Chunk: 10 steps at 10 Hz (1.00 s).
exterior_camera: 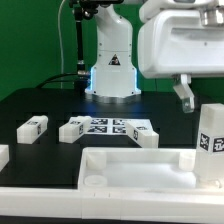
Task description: Assemble desk
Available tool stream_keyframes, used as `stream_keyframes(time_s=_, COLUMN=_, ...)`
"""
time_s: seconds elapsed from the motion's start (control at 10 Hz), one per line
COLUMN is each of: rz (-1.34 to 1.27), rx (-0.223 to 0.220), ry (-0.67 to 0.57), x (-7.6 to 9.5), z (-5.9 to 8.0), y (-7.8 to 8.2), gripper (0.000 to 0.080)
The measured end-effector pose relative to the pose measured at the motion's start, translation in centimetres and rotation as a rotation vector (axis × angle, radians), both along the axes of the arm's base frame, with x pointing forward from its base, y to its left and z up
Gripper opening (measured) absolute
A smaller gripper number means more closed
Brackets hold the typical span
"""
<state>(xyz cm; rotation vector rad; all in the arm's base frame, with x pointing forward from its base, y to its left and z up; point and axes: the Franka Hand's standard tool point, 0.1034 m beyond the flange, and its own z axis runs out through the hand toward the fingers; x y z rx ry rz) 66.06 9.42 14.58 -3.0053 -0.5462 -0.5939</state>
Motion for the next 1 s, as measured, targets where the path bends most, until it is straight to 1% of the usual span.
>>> stream_keyframes(time_s=0.1, rz=0.001, rx=0.0, ry=-0.004, x=0.1, z=0.5, y=0.0, gripper=0.0649)
stream_keyframes(time_s=0.3, rz=0.002, rx=-0.003, ry=0.021, x=-0.2, z=0.1, y=0.0, gripper=0.0649)
stream_keyframes(time_s=0.4, rz=0.002, rx=-0.003, ry=0.018, x=-0.1, z=0.1, y=0.0, gripper=0.0649)
stream_keyframes(time_s=0.5, rz=-0.018, rx=0.002, ry=0.046, x=-0.4, z=-0.3, y=0.2, gripper=0.0649)
stream_keyframes(time_s=0.6, rz=-0.052, rx=0.002, ry=0.134, x=-1.1, z=-0.9, y=0.6, gripper=0.0649)
stream_keyframes(time_s=0.7, rz=-0.059, rx=0.0, ry=0.174, x=-0.7, z=-1.0, y=1.0, gripper=0.0649)
stream_keyframes(time_s=0.9, rz=-0.057, rx=-0.017, ry=0.293, x=-1.0, z=-1.4, y=1.0, gripper=0.0649)
stream_keyframes(time_s=1.0, rz=-0.053, rx=-0.03, ry=0.377, x=-1.2, z=-1.6, y=1.0, gripper=0.0649)
